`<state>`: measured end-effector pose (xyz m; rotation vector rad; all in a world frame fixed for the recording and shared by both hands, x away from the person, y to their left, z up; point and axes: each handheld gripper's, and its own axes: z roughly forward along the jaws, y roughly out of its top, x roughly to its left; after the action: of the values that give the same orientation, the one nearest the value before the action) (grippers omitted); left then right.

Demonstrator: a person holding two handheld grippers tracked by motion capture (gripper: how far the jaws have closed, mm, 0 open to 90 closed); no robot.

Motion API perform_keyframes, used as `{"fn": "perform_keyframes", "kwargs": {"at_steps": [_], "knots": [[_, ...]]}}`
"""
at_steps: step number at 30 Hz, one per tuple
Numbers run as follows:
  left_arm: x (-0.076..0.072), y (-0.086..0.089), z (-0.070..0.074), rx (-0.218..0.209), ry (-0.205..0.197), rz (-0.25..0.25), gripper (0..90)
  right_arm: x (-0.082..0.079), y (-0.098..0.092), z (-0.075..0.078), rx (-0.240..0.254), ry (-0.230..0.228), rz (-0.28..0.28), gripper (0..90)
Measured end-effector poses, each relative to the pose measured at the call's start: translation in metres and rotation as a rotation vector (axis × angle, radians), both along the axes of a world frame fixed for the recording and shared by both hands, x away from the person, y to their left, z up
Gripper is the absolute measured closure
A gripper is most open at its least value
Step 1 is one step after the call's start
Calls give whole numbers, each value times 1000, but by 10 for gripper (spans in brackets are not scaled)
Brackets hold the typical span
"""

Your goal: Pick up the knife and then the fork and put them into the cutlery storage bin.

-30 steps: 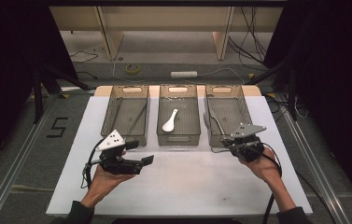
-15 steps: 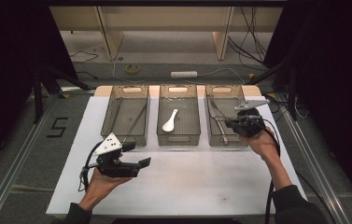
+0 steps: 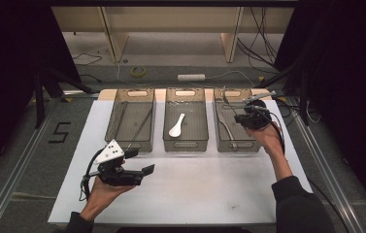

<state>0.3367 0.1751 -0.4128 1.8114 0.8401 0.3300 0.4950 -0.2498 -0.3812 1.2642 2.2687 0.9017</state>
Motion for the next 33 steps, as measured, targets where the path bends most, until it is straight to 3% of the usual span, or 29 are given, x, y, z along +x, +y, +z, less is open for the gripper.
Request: {"fn": "perform_keyframes", "kwargs": {"at_steps": [24,27,29,33], "knots": [[-4,-1,-3,39,-7,-6,157,20,6,-31,3,97,-98,865],[-4,-2,-3,41,-7,-11,157,20,7,-32,23,97,-98,825],[-4,-2,-3,41,-5,-9,157,20,9,-30,37,97,-100,736],[-4,-1,-3,42,-5,-11,157,17,9,-26,42,84,-87,654]]}}
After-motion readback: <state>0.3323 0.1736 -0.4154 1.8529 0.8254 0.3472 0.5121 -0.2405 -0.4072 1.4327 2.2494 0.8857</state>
